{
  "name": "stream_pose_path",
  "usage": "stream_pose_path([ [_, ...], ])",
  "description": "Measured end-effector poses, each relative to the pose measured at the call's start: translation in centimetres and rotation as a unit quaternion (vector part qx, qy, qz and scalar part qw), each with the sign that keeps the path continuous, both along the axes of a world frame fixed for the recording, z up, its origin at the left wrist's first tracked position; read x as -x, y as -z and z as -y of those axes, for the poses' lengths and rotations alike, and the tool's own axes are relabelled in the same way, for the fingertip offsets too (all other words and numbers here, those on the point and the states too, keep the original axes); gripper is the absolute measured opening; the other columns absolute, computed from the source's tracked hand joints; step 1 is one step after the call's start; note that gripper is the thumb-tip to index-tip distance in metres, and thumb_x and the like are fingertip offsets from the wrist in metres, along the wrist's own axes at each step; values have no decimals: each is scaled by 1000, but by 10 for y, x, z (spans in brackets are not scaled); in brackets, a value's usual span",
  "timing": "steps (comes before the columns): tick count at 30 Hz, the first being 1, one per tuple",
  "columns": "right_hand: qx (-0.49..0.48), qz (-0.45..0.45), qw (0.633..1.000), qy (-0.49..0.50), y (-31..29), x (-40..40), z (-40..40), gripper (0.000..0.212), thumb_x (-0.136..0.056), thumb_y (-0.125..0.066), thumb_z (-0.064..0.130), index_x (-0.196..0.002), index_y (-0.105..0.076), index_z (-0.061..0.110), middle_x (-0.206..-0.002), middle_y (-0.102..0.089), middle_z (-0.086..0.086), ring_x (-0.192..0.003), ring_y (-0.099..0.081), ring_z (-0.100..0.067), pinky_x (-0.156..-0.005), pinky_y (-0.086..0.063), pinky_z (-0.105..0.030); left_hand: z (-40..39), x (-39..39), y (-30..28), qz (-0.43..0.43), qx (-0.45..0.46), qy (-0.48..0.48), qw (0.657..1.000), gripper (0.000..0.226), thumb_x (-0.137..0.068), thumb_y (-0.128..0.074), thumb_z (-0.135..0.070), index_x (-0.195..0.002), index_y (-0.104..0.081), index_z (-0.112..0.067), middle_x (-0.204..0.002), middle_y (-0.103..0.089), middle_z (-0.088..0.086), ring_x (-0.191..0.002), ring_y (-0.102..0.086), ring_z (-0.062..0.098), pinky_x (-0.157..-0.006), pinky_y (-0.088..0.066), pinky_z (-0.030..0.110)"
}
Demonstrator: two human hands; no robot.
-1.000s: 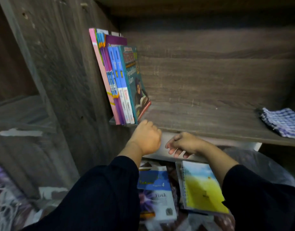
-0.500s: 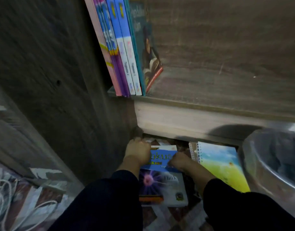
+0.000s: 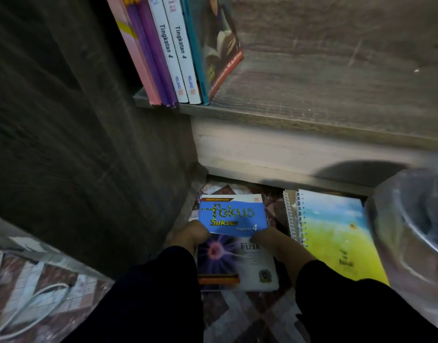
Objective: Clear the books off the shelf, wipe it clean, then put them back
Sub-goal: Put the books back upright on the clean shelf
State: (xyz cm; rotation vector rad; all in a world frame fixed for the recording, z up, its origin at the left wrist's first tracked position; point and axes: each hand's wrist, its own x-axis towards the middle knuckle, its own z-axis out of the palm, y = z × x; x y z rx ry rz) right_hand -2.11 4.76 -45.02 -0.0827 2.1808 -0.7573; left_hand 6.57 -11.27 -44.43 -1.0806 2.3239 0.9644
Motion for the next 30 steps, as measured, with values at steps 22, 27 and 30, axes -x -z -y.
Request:
stream_pose_path([
  [22,88,20,964,250,13,20,3,14,-70,-53,-16,-69,-50,-3,-82,-54,-19,-72,-53,-27,-59,-41,-27,-4,18,-1,-232,-213,-309,897,40,-59,-32,25,-73,-46,-9,-59,-46,8,-52,-39,20,-36,-17,13],
  [27,264,-50,903,334,-17,8,14,41,-70,-42,-19,-101,-57,3,-84,-61,-11,-67,-54,-19,-50,-37,-21,3,13,-13,-314,-232,-339,856,53,-56,-27,27,-79,-55,-12,-71,-60,9,-54,-46,22,-36,-19,14],
  [30,313,-116,885,324,-30,2,20,42,-69,-40,-15,-98,-56,12,-88,-64,-9,-74,-56,-22,-54,-39,-24,3,7,-26,-358,-229,-341,838,66,-62,-24,27,-98,-60,-15,-79,-65,5,-61,-53,19,-35,-23,15],
])
